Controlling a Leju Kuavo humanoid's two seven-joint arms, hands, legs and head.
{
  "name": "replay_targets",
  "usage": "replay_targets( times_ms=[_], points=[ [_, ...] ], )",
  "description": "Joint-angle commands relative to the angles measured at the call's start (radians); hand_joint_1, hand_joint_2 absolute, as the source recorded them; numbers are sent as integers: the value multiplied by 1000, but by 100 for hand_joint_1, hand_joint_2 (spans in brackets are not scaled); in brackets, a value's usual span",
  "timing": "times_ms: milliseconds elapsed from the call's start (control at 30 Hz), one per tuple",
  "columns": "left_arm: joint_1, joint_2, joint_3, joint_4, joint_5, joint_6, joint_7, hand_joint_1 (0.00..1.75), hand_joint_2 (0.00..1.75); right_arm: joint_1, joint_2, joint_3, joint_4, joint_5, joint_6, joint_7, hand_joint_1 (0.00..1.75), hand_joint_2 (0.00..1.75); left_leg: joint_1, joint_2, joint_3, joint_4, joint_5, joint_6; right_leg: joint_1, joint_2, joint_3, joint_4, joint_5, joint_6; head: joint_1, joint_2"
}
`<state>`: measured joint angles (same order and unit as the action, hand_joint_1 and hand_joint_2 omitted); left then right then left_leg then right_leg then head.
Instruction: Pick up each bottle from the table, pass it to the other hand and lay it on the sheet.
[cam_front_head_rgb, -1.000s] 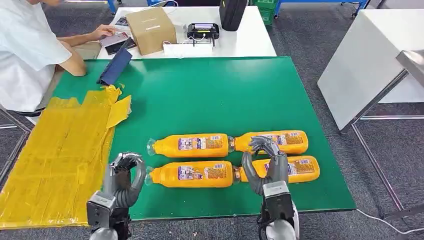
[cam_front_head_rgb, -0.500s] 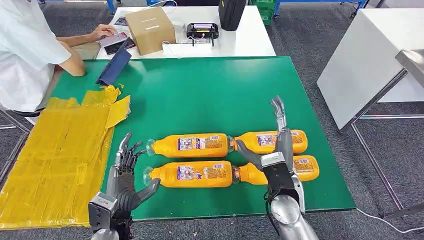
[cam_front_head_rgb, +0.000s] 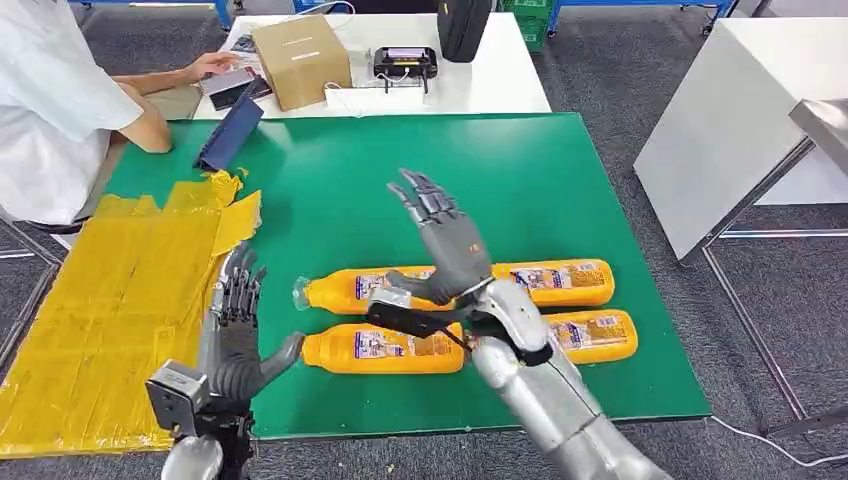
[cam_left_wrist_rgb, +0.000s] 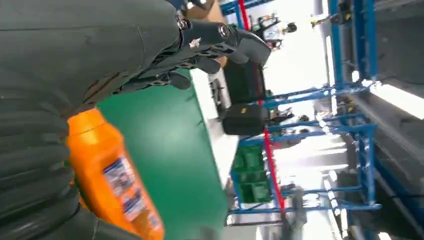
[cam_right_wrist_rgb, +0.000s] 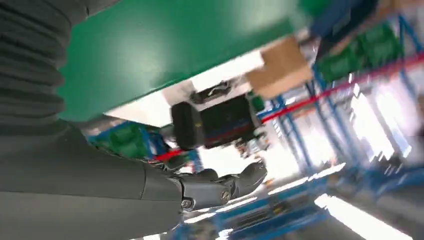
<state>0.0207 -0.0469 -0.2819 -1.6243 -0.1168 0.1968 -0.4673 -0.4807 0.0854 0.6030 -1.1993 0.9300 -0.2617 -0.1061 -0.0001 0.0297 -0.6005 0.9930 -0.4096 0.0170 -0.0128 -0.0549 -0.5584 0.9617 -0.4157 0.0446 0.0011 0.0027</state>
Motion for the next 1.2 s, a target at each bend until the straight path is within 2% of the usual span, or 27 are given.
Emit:
replay_targets(
  times_ms=[33,167,233,433,533,733,1200],
  points=[
    [-74,0,45,36,12,-3,7,0,175,-211,80,153,428,31,4,-7,0,175,1,0,2,0,0,-2,1,6,2,0,0,-2,0,0],
    [-75,0,63,38,18,6,7,0,175,-236,94,144,505,4,45,26,0,175,1,0,2,0,-1,-2,0,7,2,1,-1,-2,0,0],
    [-75,0,66,39,20,6,7,0,175,-242,93,144,525,-3,33,14,0,175,1,0,1,0,0,-2,0,3,1,0,0,-1,0,0],
    [-75,-1,65,40,20,7,7,0,175,-243,95,139,533,-7,32,19,0,175,1,-2,0,1,0,-2,0,4,0,1,-1,-2,0,0],
    [-87,-2,64,63,27,6,10,0,175,-254,93,111,622,-10,37,62,0,175,2,-4,1,1,-1,-3,1,5,1,2,-2,-3,0,0],
    [-114,-3,21,115,28,-3,12,0,175,-245,90,57,768,-36,-6,44,0,175,1,-5,1,0,1,-2,0,0,1,-1,-1,-1,0,0],
    [-121,4,-5,114,28,-13,6,0,175,-231,84,33,796,-39,-30,40,0,175,1,-4,0,1,0,-2,0,2,0,0,-1,-2,0,0]
  ],
)
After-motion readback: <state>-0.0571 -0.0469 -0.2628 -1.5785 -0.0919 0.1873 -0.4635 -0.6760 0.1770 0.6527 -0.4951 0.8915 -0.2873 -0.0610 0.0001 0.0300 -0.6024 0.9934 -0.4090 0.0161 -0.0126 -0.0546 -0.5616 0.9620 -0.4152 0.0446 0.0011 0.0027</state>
